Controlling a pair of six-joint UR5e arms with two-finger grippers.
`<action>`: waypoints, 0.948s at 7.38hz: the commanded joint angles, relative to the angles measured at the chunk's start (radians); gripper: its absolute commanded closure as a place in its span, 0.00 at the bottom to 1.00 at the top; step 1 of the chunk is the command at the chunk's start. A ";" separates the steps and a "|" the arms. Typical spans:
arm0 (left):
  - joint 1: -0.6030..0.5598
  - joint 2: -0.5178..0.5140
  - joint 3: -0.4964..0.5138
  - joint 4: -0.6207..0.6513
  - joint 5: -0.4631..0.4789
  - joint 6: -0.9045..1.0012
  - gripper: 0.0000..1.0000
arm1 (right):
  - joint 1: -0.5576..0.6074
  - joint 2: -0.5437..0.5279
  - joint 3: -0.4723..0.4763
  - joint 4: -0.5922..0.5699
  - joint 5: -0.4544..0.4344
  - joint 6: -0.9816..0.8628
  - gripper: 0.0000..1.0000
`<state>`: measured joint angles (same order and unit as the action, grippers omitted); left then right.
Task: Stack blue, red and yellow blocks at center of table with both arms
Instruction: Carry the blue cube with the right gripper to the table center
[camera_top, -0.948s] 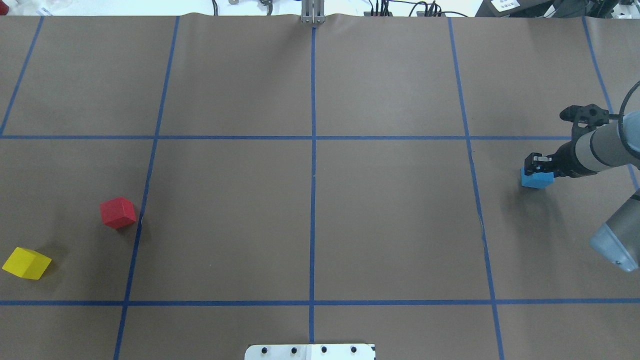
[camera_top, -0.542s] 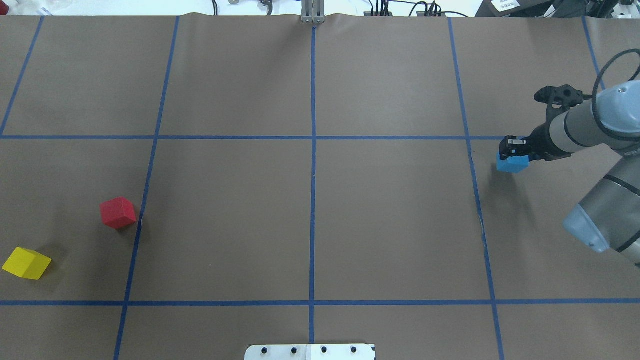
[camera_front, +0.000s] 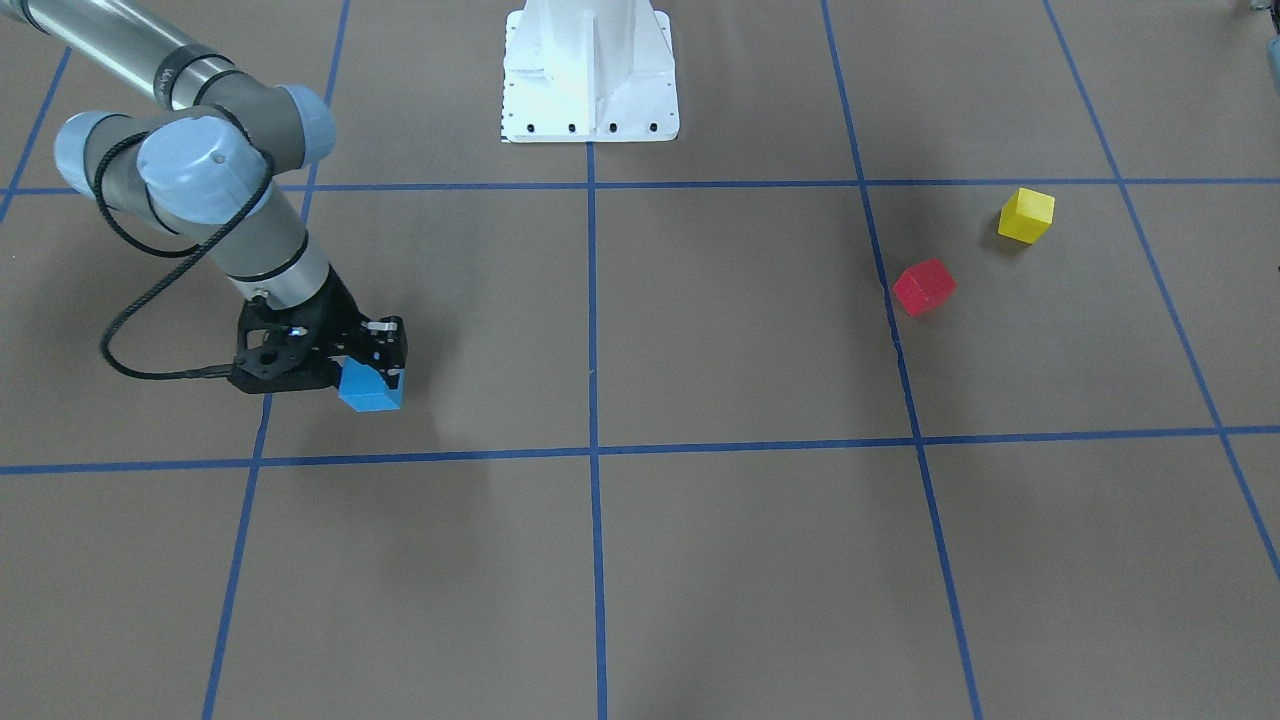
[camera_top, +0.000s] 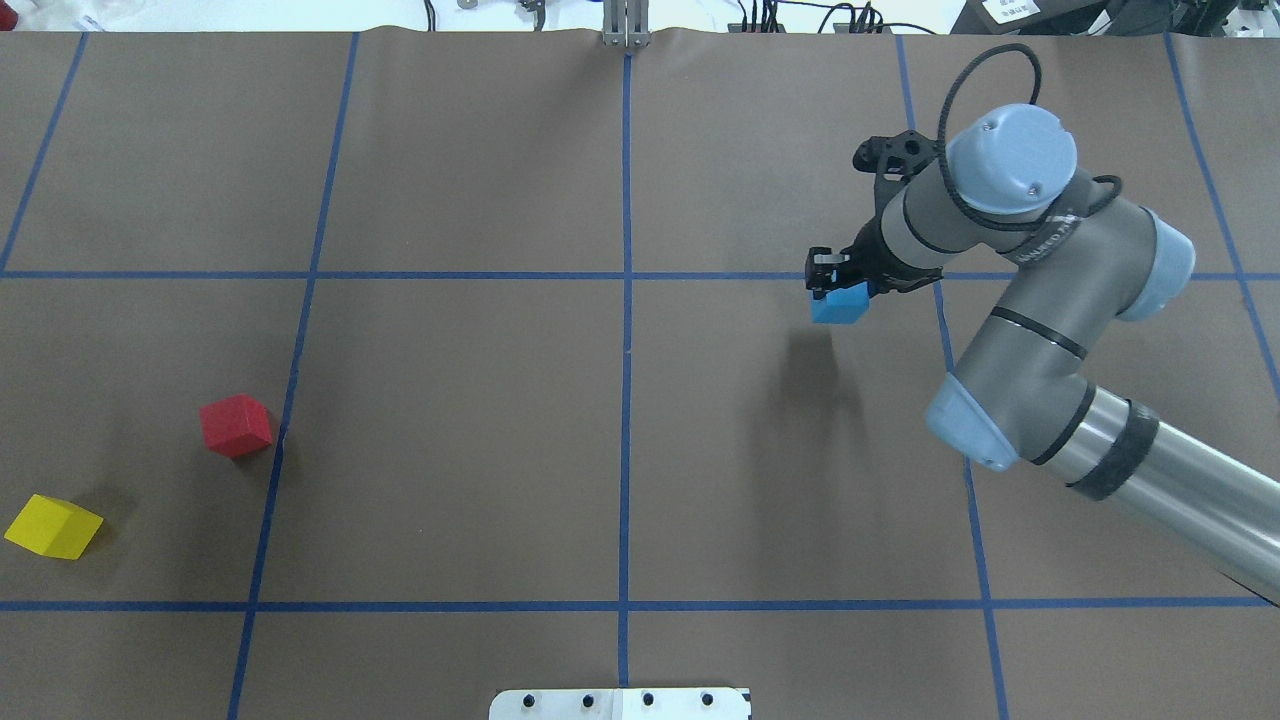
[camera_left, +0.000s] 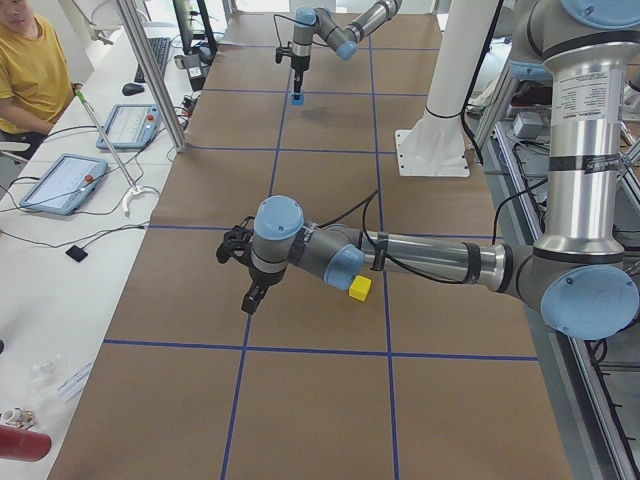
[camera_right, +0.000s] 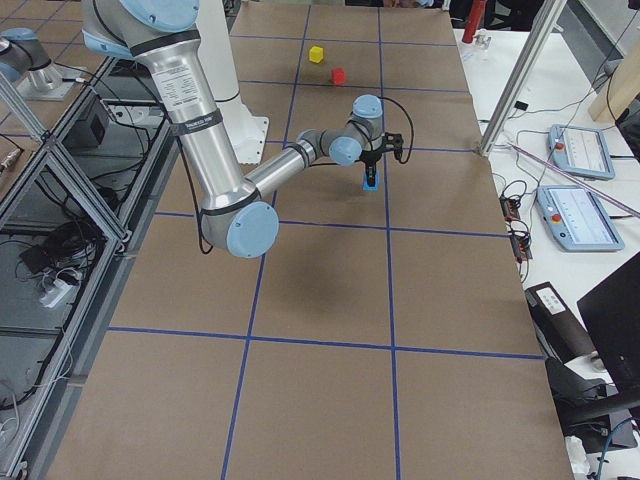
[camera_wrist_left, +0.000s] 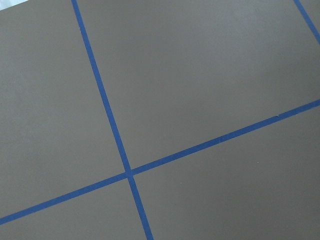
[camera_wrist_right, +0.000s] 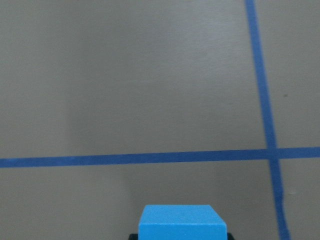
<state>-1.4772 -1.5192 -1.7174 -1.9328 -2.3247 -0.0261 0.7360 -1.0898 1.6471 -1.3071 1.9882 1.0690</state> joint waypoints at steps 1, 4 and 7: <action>0.000 -0.001 -0.001 0.000 -0.001 0.000 0.00 | -0.105 0.178 -0.068 -0.084 -0.062 0.047 1.00; 0.000 -0.001 0.001 0.000 -0.001 0.000 0.00 | -0.239 0.381 -0.265 -0.087 -0.211 0.225 1.00; 0.000 0.001 0.001 0.002 -0.001 0.000 0.00 | -0.268 0.364 -0.268 -0.099 -0.220 0.226 0.26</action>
<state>-1.4772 -1.5193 -1.7166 -1.9322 -2.3255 -0.0261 0.4778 -0.7191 1.3829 -1.3993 1.7736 1.2920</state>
